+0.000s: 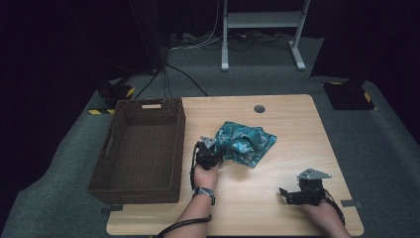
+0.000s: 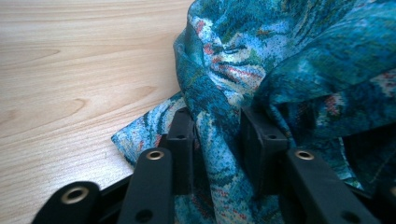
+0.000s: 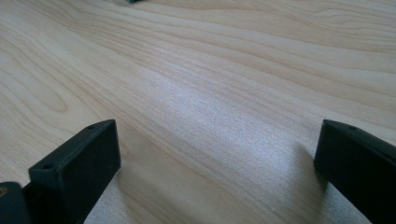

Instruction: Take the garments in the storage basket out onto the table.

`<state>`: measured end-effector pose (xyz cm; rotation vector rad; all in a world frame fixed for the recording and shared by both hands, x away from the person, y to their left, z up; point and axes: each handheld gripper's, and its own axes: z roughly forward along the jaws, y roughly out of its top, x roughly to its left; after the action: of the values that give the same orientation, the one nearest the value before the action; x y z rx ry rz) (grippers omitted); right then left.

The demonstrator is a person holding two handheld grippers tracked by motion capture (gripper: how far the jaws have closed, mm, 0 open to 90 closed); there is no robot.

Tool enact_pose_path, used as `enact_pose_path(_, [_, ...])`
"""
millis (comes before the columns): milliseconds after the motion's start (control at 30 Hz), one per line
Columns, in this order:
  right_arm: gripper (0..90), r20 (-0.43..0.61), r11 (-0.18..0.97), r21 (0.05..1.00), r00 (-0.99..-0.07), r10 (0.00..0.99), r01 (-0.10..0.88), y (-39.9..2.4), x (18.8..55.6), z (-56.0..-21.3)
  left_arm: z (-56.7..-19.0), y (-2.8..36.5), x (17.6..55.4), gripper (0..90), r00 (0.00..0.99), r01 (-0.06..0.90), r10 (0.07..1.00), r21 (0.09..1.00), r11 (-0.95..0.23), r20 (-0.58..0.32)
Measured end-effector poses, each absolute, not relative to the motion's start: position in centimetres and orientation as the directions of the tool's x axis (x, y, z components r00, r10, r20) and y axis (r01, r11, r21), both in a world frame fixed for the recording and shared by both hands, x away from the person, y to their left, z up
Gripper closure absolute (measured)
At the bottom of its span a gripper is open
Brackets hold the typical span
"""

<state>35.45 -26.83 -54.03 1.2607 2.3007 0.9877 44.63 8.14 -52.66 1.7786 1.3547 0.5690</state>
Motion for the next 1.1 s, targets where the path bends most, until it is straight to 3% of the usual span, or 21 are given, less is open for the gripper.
enact_pose_path(567, [0.4, 0.034, 0.367, 0.711, -0.55, 0.834, 0.6, -26.8, 35.5, -54.0, -51.0, 8.6, 43.3, 21.7, 0.36, 0.554, 0.926, 0.824, -0.116, -0.111])
enact_pose_path(767, [0.4, 0.031, 0.368, 0.711, -0.55, 0.835, 0.599, -26.8, 35.4, -54.0, -50.2, 8.8, 42.2, 14.3, 0.381, 0.517, 0.921, 0.844, -0.145, -0.076])
enact_pose_path(1100, [0.4, 0.027, 0.371, 0.711, -0.551, 0.834, 0.597, -26.7, 35.4, -54.1, -49.4, 9.3, 40.8, 3.0, 0.445, 0.513, 0.888, 0.845, -0.148, -0.115])
